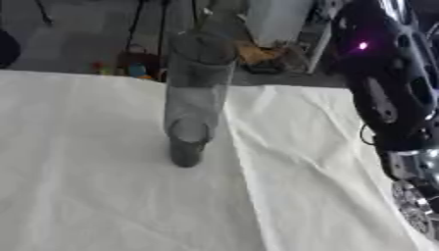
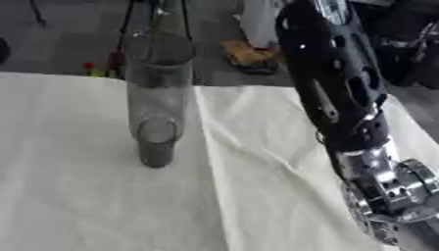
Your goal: Arrange flowers into the vase.
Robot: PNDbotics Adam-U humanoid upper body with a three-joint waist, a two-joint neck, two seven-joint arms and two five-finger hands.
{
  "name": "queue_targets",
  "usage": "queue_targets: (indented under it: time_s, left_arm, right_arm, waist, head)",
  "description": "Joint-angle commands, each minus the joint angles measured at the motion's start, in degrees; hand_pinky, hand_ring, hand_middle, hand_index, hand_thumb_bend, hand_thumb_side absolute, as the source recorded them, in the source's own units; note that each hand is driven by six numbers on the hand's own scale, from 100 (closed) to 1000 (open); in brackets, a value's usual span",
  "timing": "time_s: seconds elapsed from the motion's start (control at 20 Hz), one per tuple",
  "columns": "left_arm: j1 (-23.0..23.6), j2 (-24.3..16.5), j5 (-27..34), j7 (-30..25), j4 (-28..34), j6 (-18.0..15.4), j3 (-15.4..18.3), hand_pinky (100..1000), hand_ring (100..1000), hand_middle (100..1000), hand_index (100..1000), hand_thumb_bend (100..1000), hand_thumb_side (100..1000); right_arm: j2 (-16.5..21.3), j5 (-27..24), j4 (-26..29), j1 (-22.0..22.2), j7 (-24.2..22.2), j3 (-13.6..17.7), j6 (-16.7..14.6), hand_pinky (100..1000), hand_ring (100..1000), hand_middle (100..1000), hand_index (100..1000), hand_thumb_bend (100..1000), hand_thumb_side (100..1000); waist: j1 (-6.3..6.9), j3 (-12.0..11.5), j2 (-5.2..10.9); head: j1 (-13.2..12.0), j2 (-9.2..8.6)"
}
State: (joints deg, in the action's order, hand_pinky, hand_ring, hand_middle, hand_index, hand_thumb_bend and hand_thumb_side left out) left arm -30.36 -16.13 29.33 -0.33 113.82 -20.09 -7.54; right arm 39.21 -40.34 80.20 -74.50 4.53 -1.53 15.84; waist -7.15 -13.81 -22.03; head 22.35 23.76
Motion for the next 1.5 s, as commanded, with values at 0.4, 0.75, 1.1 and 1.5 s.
queue_targets:
  time_s: [0.4, 0.75, 1.1, 1.5]
  left_arm:
    - [-0.4, -0.7, -0.6, -0.2, 0.8, 0.0, -0.1, 868, 792, 861, 922, 100, 837]
    - [-0.2, -0.8, -0.5, -0.3, 0.8, 0.1, -0.2, 868, 792, 860, 923, 100, 837]
    - [-0.1, -0.8, -0.6, -0.3, 0.8, 0.2, -0.1, 868, 791, 860, 923, 100, 838]
    - [0.1, -0.7, -1.0, -0.3, 0.8, 0.0, -0.1, 870, 791, 861, 924, 100, 839]
  right_arm:
    - [3.5, 4.7, 2.7, -0.9, -2.6, -0.5, 0.6, 100, 277, 110, 158, 100, 100]
    - [4.5, 6.8, 3.1, -1.4, -2.3, -1.2, 0.0, 100, 276, 109, 157, 100, 100]
    - [7.0, 12.6, 5.0, 0.5, -4.1, -3.3, -1.2, 100, 274, 107, 156, 100, 100]
    - [8.3, 15.6, 5.5, 1.8, -6.1, -3.8, -1.3, 100, 272, 101, 156, 100, 100]
  waist:
    - [0.63, 0.8, 1.36]
    - [0.61, 1.4, 1.77]
    - [0.69, 1.9, 1.59]
    - [1.09, 2.4, 1.21]
  head:
    - [0.9, -0.62]
    - [1.3, -0.72]
    - [1.3, -0.98]
    - [1.1, -0.88]
